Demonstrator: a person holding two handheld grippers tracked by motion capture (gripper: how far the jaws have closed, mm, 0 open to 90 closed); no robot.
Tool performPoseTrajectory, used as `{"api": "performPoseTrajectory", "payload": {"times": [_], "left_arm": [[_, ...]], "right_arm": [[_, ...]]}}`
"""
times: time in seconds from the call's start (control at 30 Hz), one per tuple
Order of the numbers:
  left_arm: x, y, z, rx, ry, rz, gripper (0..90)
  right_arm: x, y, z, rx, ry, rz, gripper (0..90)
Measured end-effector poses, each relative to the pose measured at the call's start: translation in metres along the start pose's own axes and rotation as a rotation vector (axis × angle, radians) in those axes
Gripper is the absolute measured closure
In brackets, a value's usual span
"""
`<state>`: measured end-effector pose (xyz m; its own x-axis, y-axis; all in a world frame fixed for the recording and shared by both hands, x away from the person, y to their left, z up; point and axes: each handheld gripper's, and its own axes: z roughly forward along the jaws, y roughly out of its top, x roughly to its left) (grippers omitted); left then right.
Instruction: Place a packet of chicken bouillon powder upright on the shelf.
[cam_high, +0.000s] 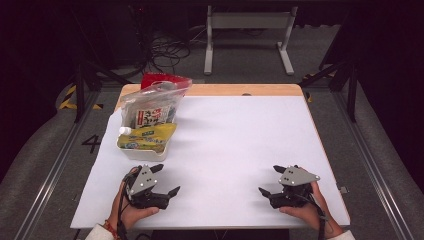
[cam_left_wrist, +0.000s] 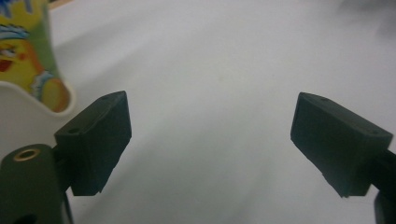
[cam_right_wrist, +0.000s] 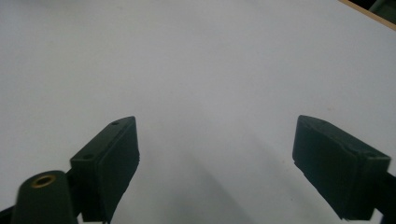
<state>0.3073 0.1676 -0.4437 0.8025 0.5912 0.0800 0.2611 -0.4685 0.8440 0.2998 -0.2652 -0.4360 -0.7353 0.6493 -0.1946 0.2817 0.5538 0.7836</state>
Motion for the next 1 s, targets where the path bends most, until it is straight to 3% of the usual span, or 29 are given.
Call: {"api": "performPoseTrajectory", "payload": {"times": [0.03, 0.33, 0.63, 1.0], "left_arm": [[-0.001, 0.000, 0.003, 0.015, -0.030, -0.004, 8.5], [-0.009, 0.001, 0.018, 0.069, -0.072, 0.037, 4.8], [-0.011, 0.002, 0.022, 0.070, -0.061, 0.073, 4.3], [-0.010, 0.003, 0.024, 0.077, -0.057, 0.077, 4.9]], "right_arm": [[0.000, -0.001, 0.000, 0.001, 0.000, 0.000, 11.1], [0.000, -0.015, -0.007, 0.011, 0.012, -0.003, 5.2], [-0.001, -0.021, -0.008, 0.024, -0.031, 0.014, 6.7], [-0.001, -0.022, -0.009, 0.010, -0.053, 0.026, 7.1]]}}
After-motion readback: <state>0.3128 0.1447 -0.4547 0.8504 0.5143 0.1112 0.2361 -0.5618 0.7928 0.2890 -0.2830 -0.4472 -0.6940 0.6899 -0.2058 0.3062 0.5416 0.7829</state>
